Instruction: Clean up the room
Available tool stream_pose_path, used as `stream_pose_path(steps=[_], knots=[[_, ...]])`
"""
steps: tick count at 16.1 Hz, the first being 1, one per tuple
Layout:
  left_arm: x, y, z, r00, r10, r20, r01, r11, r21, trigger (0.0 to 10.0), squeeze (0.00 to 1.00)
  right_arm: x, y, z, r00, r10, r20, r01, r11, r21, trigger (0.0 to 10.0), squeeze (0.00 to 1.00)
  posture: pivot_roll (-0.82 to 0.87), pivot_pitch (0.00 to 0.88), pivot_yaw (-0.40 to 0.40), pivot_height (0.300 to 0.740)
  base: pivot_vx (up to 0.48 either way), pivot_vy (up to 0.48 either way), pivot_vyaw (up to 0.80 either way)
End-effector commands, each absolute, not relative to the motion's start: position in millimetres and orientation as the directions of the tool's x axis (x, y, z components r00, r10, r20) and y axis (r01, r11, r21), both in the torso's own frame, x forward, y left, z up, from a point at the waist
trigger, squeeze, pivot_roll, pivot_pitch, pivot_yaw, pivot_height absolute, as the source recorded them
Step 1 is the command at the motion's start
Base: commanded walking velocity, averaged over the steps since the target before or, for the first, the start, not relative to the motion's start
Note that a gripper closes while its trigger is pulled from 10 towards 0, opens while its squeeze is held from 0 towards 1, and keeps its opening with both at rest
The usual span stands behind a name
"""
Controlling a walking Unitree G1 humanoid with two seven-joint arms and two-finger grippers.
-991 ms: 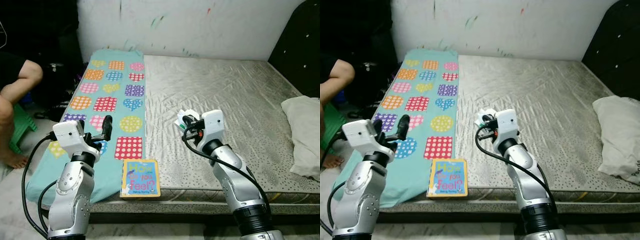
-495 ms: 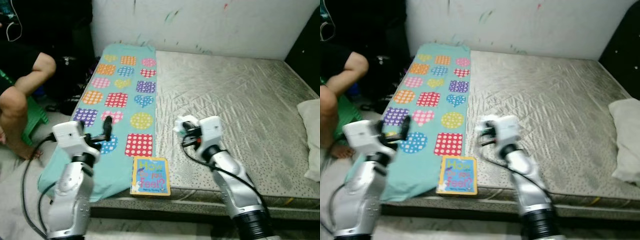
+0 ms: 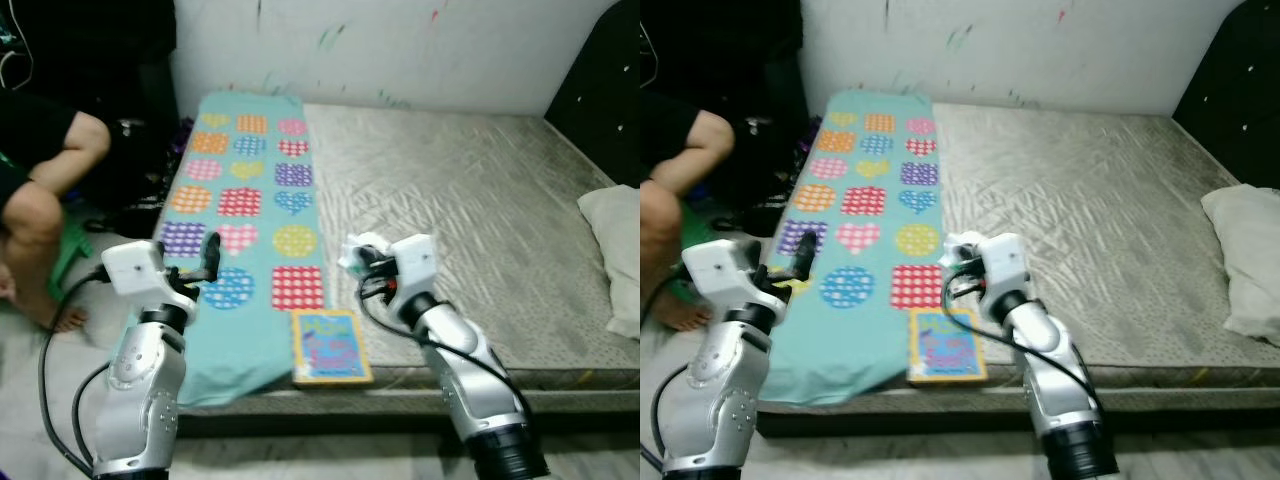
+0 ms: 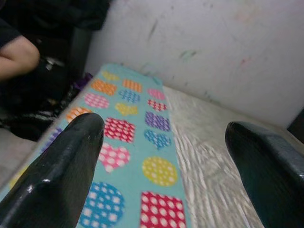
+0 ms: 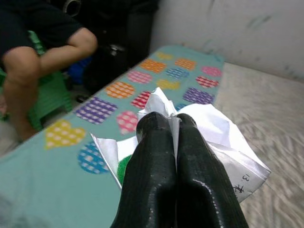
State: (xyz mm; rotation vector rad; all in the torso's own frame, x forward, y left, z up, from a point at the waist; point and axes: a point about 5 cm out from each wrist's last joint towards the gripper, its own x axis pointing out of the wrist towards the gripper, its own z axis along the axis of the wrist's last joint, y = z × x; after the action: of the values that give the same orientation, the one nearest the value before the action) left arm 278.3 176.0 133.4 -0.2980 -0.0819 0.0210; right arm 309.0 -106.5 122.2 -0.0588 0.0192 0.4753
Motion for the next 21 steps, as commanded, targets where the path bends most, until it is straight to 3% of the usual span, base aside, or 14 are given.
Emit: stream_pose_path(steps=[1, 9, 12, 21], knots=[[278.7, 166.3, 132.7, 0.997, 0.003, 0.074, 0.019, 0.955, -0.295, 10.0, 0.00, 309.8, -117.7, 123.6, 0.902, 0.431, -0.031, -0.432, 0.900, -0.061, 10.0, 0.00, -0.08, 0.000, -0.050, 0.740, 0.000, 0.480, 0.00], [279.4, 165.8, 128.5, 0.999, 0.014, 0.049, 0.000, 0.958, -0.285, 10.0, 0.00, 307.1, -118.1, 123.2, 0.896, 0.444, -0.033, -0.445, 0.895, -0.034, 10.0, 0.00, -0.08, 0.000, -0.045, 0.740, 0.000, 0.473, 0.00], [278.1, 168.7, 127.2, 0.998, 0.034, 0.048, -0.019, 0.960, -0.279, 10.0, 0.00, 305.7, -117.0, 123.8, 0.894, 0.447, -0.031, -0.447, 0.894, -0.032, 10.0, 0.00, -0.09, 0.000, -0.041, 0.740, 0.000, 0.000, 0.00], [280.7, 175.4, 127.5, 0.997, 0.063, 0.044, -0.049, 0.965, -0.258, 10.0, 0.00, 306.3, -111.5, 126.6, 0.889, 0.457, -0.014, -0.457, 0.889, -0.025, 10.0, 0.00, -0.08, 0.000, -0.030, 0.740, 0.000, 0.000, 0.80]])
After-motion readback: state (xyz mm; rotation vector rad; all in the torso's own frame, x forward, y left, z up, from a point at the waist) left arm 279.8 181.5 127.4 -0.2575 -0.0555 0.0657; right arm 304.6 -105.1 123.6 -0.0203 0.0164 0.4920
